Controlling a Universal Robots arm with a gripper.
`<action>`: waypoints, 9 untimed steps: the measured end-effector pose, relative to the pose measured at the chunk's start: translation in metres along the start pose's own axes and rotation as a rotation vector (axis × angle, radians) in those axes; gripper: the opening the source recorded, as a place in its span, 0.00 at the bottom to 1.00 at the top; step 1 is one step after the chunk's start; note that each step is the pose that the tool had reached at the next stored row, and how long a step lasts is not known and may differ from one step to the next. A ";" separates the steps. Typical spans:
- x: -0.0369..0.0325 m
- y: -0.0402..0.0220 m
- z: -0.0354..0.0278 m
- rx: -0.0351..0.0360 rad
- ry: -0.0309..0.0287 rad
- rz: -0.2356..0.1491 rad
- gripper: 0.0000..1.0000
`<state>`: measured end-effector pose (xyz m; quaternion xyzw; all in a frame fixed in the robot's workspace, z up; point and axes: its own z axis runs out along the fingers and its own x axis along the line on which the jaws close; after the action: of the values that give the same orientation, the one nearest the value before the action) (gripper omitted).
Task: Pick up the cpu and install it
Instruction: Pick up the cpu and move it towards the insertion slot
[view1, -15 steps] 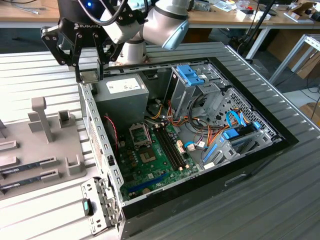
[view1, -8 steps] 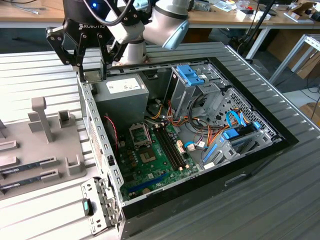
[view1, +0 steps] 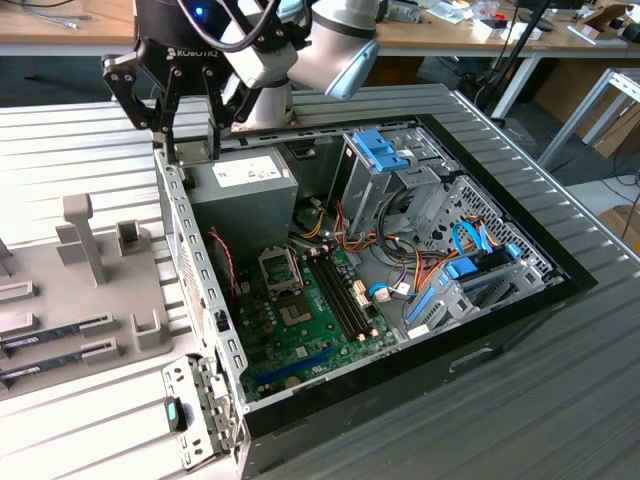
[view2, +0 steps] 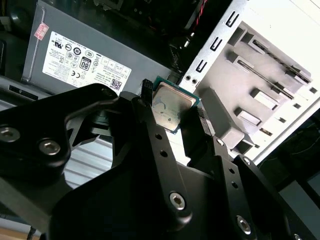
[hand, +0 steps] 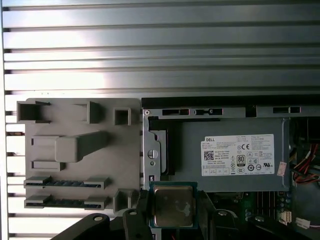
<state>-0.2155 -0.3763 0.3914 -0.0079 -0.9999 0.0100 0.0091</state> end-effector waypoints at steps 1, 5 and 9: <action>-0.0016 0.0000 0.0001 0.0000 0.0001 0.000 0.47; -0.0072 0.0001 0.0005 0.0000 0.0001 0.000 0.47; -0.0118 0.0002 0.0009 0.0001 0.0001 0.000 0.47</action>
<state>-0.2038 -0.3763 0.3902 -0.0079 -0.9999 0.0100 0.0092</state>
